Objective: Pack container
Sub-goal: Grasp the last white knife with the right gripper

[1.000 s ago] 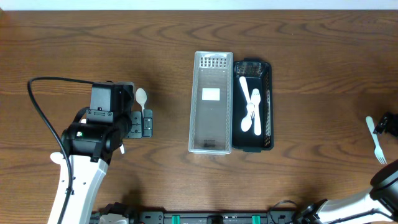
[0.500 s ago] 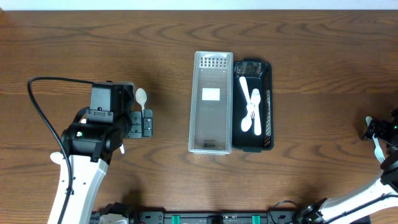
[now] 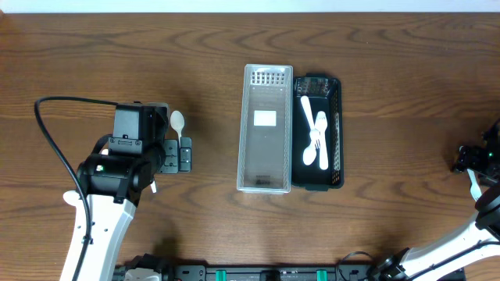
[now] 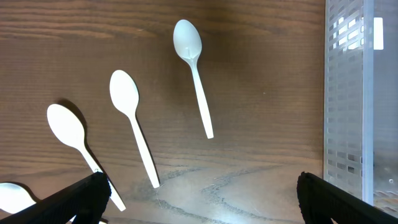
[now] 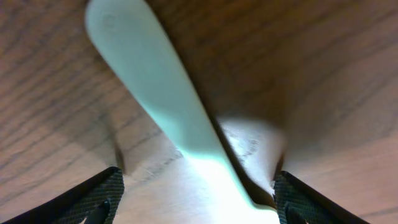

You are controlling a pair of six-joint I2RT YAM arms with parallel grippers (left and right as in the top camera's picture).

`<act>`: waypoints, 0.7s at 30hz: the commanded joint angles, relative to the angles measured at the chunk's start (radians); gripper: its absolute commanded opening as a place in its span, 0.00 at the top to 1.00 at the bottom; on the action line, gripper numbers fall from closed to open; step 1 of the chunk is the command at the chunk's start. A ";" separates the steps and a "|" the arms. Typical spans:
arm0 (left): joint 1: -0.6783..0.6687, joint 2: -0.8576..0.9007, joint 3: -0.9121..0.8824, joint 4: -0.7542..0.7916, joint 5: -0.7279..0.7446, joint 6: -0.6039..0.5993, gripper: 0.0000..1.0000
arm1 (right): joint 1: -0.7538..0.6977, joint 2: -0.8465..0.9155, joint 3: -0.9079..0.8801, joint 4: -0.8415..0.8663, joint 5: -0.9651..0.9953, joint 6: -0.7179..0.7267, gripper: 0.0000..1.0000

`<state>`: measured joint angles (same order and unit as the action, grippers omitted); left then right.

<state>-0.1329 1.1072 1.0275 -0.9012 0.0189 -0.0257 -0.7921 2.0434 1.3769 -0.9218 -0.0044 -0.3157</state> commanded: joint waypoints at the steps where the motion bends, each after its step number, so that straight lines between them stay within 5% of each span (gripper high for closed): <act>1: -0.003 0.003 0.019 -0.003 -0.011 0.002 0.02 | 0.021 0.007 -0.010 0.001 -0.008 -0.015 0.26; 10: -0.003 0.003 0.019 -0.003 -0.011 0.002 0.02 | 0.023 0.007 -0.014 -0.011 -0.008 -0.015 0.59; 21: -0.003 0.003 0.019 -0.003 -0.011 0.002 0.02 | 0.023 0.007 -0.014 -0.013 -0.009 -0.002 0.78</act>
<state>-0.1329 1.1072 1.0275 -0.9012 0.0189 -0.0257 -0.7757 2.0434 1.3712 -0.9318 -0.0048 -0.3252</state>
